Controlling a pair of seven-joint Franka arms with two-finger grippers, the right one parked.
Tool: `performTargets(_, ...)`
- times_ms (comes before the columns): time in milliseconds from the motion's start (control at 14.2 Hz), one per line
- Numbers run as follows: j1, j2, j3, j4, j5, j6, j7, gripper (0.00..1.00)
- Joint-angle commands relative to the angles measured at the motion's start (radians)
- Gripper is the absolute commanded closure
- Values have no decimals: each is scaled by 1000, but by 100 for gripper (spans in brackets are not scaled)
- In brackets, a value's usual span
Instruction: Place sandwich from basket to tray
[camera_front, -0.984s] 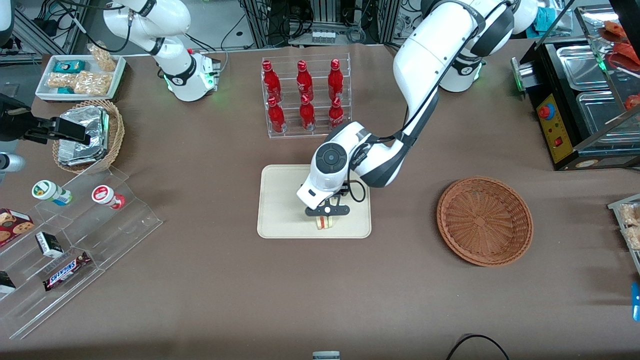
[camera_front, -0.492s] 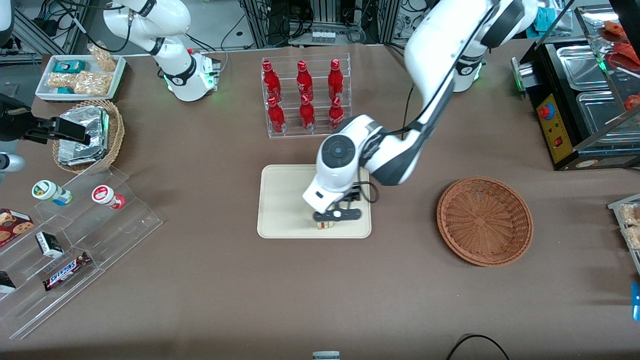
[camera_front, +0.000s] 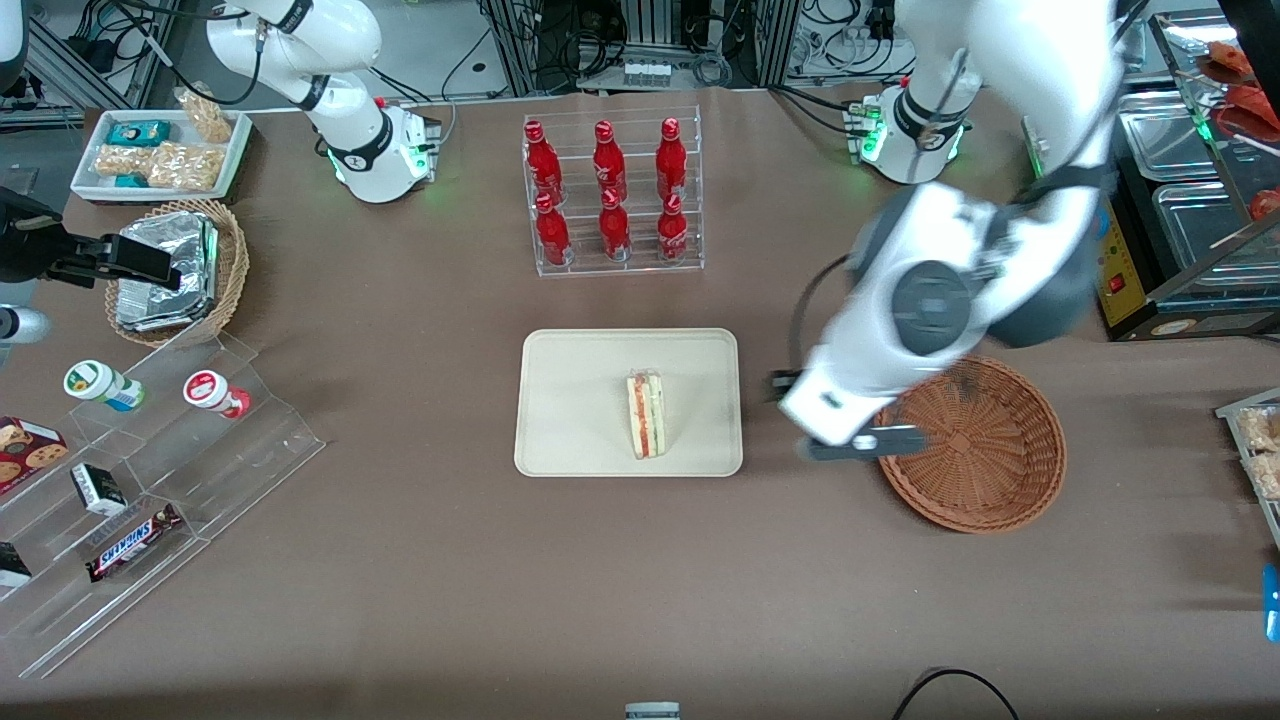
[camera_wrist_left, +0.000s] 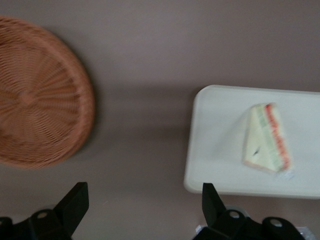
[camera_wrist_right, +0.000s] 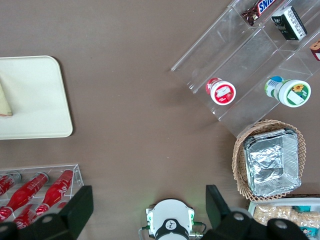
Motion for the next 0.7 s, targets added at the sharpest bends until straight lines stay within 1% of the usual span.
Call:
performTargets(0,126,-116,-8,-51,-6,-137,179,0)
performTargets(141,222,-151,-8,-47,-5,-200,289,0)
performTargets(352,289,-202,-6,-40,38,-249,333,0)
performTargets(422,305,-208,-8,-36,30,-263,327,0)
performTargets(633,305,-206,-8,18,35,-321,308,0)
